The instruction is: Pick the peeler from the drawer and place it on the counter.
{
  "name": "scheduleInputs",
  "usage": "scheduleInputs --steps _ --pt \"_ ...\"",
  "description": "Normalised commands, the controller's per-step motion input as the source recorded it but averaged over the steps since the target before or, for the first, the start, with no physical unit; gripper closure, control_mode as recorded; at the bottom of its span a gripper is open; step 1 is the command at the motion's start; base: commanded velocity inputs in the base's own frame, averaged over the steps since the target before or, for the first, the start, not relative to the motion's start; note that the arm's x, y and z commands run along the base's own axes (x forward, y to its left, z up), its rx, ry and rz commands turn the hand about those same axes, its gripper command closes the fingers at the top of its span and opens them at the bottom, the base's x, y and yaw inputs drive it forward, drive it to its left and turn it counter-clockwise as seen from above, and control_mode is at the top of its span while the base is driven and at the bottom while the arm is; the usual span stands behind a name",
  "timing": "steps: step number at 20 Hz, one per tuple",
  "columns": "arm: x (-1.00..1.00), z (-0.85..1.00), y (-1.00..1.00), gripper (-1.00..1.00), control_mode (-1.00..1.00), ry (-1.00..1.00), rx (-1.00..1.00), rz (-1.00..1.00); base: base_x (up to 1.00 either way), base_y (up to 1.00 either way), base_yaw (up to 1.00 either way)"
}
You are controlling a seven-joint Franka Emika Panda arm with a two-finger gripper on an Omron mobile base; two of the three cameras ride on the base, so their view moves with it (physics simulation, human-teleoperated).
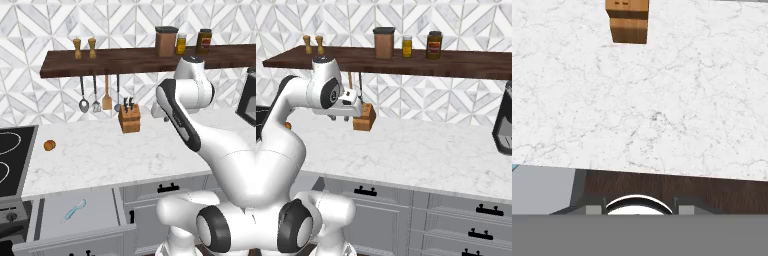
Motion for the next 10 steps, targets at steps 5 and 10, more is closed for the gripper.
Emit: scheduleInputs --steps 5,10 --pt "-0.25 0.0 0.24 -1.0 -1.0 0.01 -0.01 0.0 0.0 0.0 0.0" --pt "-0.86 -0.24 0.99 -1.0 -1.0 0.0 -0.06 0.01 0.0 0.0 0.0"
